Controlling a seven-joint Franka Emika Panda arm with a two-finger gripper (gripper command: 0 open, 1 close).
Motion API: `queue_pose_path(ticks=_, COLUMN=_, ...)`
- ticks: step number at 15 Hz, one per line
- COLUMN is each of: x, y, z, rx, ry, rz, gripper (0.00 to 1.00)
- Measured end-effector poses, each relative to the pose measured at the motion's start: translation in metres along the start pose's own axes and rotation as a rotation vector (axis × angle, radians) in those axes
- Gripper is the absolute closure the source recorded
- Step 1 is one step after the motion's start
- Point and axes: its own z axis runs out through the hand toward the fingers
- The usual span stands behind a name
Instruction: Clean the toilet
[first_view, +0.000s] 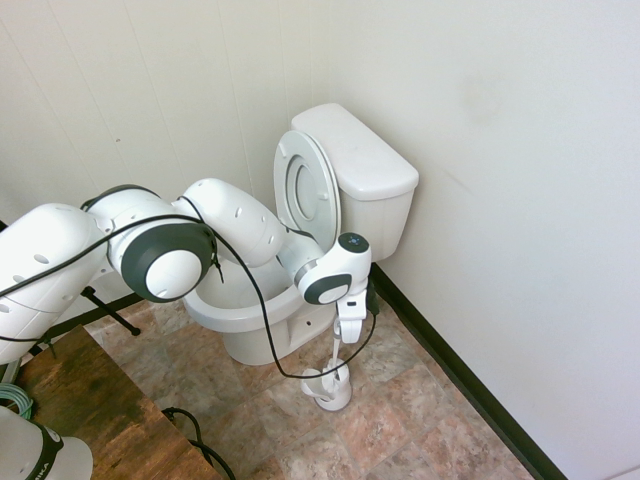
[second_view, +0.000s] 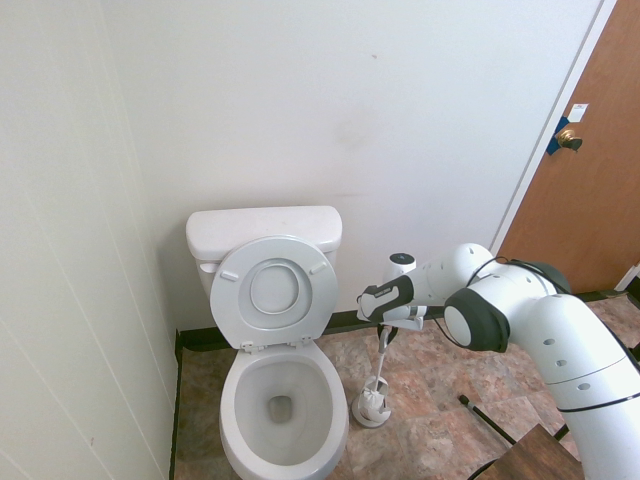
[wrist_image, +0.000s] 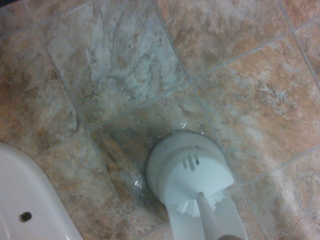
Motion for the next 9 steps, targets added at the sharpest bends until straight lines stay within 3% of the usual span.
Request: queue_pose_path(ticks=9, x=0.023, y=-0.033, z=0.028, rx=-0.055, ry=-0.022, rz=0.019, gripper=1.00)
